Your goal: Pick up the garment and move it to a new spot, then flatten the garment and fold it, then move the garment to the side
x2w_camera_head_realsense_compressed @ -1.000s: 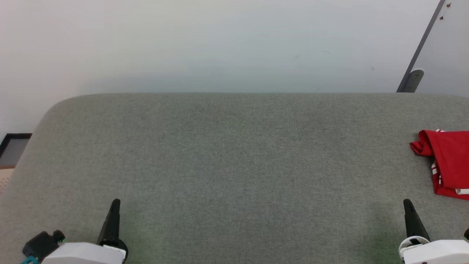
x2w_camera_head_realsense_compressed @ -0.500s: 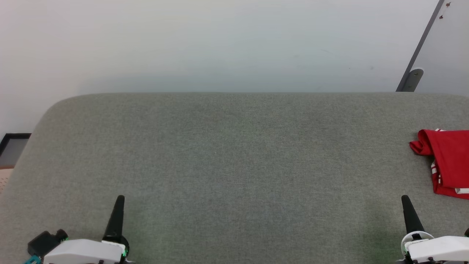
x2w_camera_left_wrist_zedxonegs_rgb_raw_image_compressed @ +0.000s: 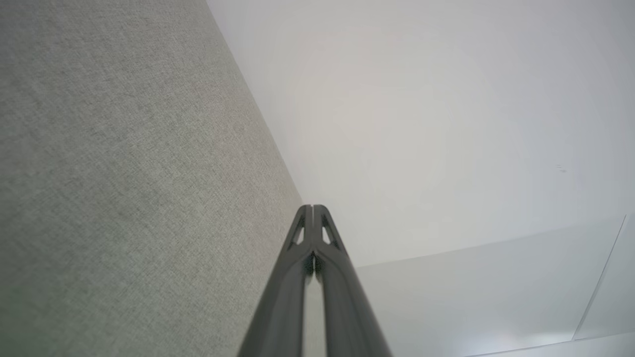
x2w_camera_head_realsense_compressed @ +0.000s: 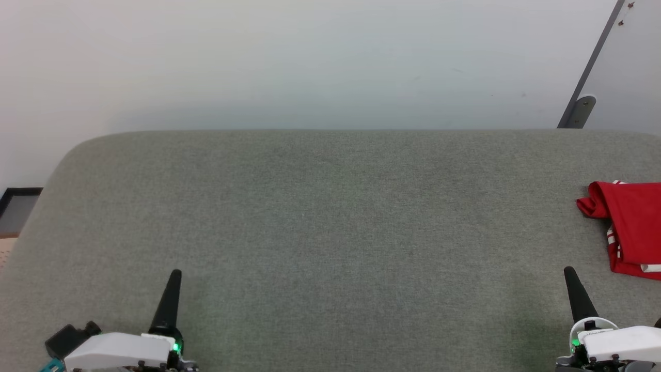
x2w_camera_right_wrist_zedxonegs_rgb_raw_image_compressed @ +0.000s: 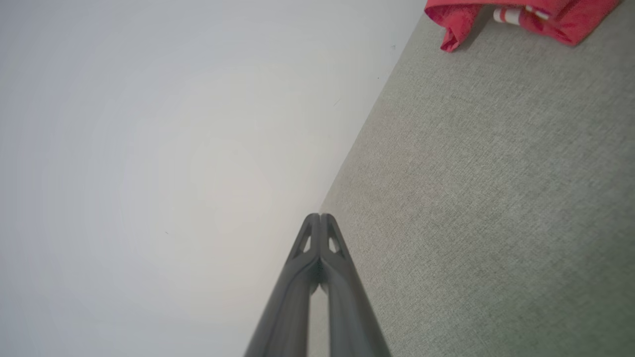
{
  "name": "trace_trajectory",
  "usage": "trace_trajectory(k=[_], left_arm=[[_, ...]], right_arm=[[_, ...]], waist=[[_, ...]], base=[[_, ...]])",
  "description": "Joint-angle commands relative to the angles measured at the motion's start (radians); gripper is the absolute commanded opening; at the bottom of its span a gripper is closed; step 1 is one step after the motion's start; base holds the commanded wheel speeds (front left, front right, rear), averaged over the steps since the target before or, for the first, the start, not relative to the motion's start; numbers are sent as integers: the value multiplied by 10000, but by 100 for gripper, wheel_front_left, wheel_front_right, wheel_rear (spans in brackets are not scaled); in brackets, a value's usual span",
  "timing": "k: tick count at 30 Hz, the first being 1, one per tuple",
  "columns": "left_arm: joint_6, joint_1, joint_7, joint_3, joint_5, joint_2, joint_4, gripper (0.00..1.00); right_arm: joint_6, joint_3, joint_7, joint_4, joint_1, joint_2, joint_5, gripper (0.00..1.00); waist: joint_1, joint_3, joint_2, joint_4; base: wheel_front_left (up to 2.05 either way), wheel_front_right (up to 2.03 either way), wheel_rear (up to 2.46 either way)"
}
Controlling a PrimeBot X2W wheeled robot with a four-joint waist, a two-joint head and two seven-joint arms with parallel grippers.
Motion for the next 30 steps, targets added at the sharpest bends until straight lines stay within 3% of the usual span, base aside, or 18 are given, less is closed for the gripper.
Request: trace_trajectory(k=[1,30], left_arm=[[-1,-181,60,71,-224,-24,-64,0],[0,-394,679,324,-1983,-549,-39,0]], right_arm=[[-8,26,66,-79,-135,3,259,0],[-12,42,667,-130,-349,67,2777,0]], waist=[[0,2,-1,-2],[0,45,-1,-45]], base=[[0,0,0],[0,0,0]])
